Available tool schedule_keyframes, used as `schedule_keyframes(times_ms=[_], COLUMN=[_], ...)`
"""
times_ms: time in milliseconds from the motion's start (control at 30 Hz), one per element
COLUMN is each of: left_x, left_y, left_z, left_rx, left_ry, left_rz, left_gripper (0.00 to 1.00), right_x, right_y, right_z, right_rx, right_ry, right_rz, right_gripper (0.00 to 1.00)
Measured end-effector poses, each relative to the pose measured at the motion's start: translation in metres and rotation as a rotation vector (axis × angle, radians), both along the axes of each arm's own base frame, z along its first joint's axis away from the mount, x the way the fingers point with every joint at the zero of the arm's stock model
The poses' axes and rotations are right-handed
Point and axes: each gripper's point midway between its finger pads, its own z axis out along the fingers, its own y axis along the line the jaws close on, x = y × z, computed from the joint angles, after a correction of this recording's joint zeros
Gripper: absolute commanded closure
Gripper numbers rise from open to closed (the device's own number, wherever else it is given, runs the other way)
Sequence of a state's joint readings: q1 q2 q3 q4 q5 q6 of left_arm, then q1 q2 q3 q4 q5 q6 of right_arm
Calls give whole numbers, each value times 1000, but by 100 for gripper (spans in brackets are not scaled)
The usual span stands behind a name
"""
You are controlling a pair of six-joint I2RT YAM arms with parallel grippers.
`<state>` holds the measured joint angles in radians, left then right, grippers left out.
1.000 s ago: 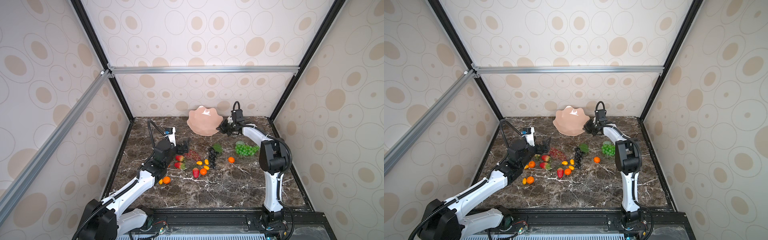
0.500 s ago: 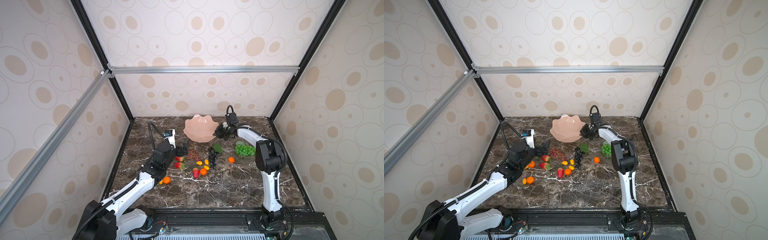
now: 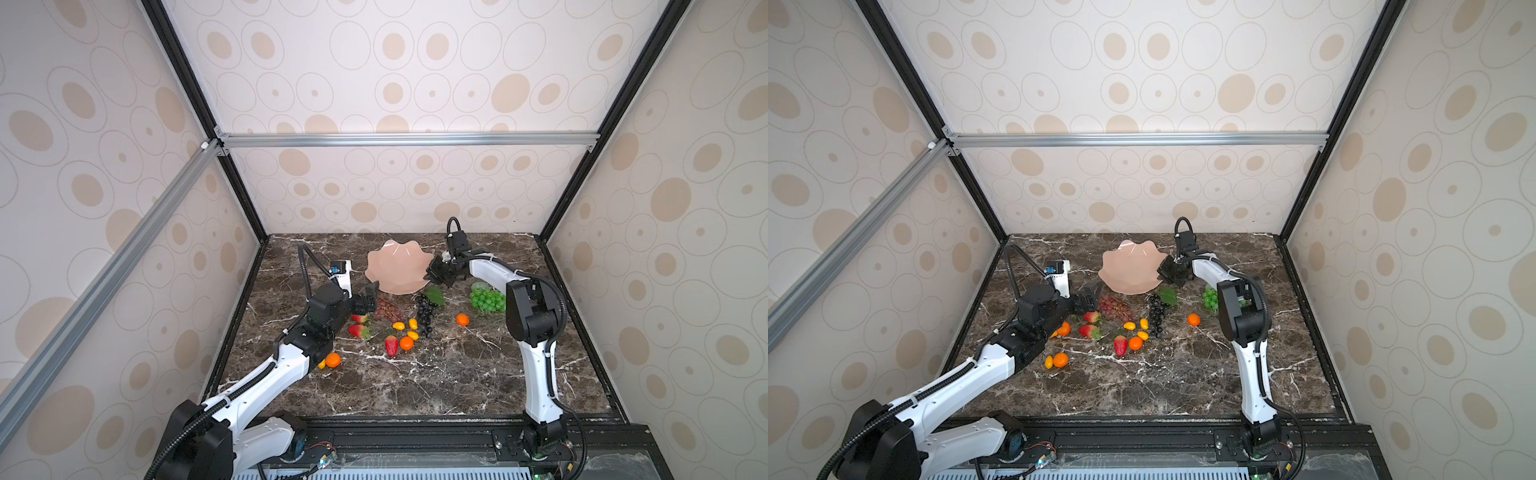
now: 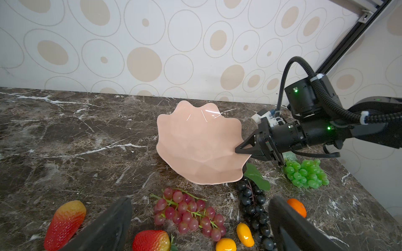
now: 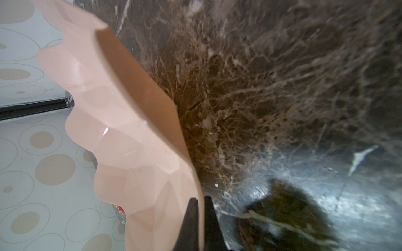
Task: Place and organize the fake fruits in the fruit bowl
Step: 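Drag pink bowl toward table center with right gripper while left gripper hovers, then release bowl rim and move right gripper above green grape bunch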
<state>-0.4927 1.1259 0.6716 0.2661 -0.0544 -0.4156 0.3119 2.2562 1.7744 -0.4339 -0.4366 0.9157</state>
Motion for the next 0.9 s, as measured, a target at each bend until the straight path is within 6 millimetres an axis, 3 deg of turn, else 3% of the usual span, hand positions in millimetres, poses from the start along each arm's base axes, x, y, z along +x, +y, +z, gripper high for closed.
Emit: schedule_keyframes(times_ms=[567, 667, 900], left_x=[-1, -2, -5], left_y=[-1, -3, -17], left_z=[-6, -7, -9], left_rx=[2, 0, -2], left_ry=[24, 28, 39], left_rz=[-8, -21, -70], left_gripper=[2, 2, 2], right_x=[-3, -11, -39], right_y=[-8, -16, -42], right_z=[-1, 11, 65], right_rx=[-63, -99, -202], right_ry=[-28, -61, -223], right_rz=[23, 35, 75], right_gripper=[53, 48, 47])
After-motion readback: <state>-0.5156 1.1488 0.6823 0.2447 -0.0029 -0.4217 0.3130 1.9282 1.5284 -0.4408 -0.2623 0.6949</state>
